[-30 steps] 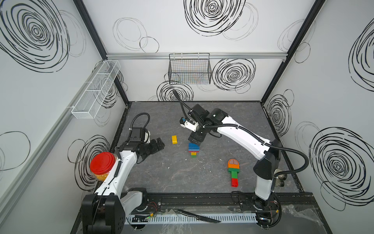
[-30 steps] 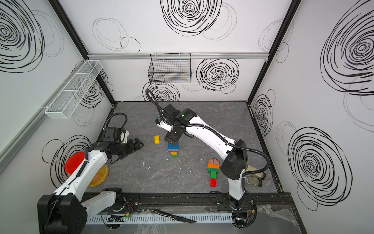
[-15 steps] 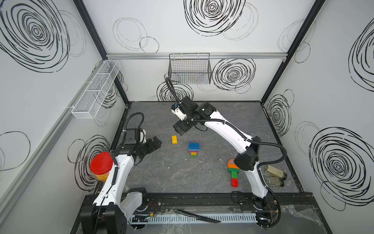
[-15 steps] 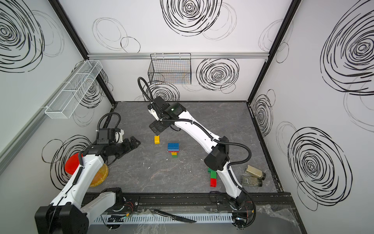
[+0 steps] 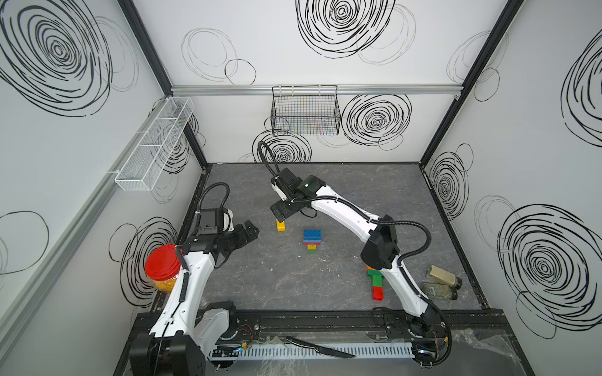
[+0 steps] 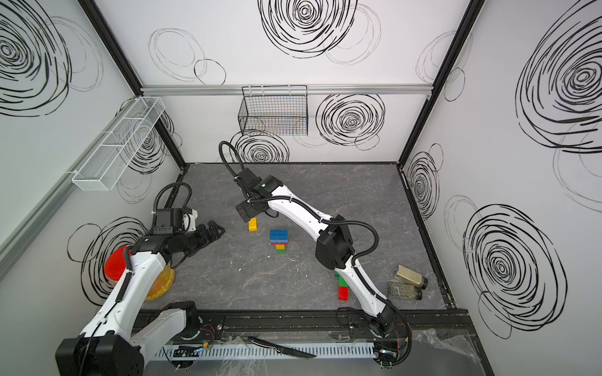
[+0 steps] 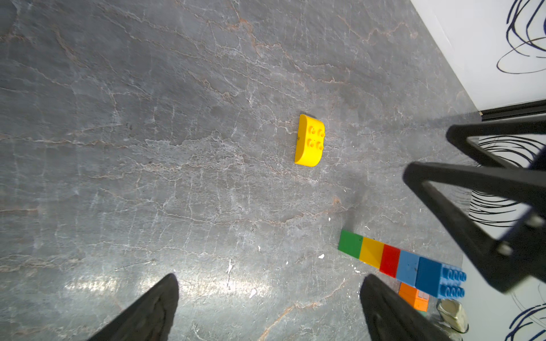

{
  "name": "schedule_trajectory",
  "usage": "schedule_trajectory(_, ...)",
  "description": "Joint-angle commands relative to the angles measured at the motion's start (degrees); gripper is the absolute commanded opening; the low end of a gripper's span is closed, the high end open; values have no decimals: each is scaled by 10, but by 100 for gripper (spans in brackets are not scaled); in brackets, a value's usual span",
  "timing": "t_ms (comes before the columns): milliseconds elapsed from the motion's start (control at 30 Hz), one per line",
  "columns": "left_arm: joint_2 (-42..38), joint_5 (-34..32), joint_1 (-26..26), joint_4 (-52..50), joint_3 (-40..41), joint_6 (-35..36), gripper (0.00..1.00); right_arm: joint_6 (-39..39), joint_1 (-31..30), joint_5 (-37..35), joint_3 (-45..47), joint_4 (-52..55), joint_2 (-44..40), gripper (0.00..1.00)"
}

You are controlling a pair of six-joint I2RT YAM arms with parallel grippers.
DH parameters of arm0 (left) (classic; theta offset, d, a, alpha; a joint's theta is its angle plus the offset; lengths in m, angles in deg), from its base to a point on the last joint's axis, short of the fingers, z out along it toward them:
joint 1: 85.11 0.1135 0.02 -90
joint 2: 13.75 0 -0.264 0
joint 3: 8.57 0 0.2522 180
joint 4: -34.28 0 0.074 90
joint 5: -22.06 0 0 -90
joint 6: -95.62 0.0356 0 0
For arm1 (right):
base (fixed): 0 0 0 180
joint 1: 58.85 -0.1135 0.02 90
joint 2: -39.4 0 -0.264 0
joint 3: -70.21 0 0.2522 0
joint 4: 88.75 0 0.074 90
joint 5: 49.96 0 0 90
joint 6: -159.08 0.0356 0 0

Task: Assemble an ice cream with lego
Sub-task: Pick up the lego brick from the center of the board.

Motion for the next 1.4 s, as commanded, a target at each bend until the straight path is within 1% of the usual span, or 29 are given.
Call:
schedule_trajectory(0,-7,7,6,-4,5,5,99,10,-9,-27,-14,-24,23,98)
schedule_trajectory(200,-8,8,6,-4,7,6,99,4,-17,-49,-18,-40,53,98)
schedule_trajectory(500,-10,9,6,-8,7,8,99,-14,-34,-104,-40,-55,100,99)
schedule_trajectory(833,-10,10,7,-8,9,9,99,-29,-34,-145,-48,-60,124,100)
schedule_trajectory(1000,-10,10,7,-8,12,9,99,-36,-33,-151,-49,-58,137,100)
schedule_trajectory(1167,-10,9,7,-8,11,10,99,-35,-32,-129,-51,-67,145,100)
schedule_trajectory(1367,-10,8,6,-12,10,12,99,-22,-23,-162,-58,-43,152,100)
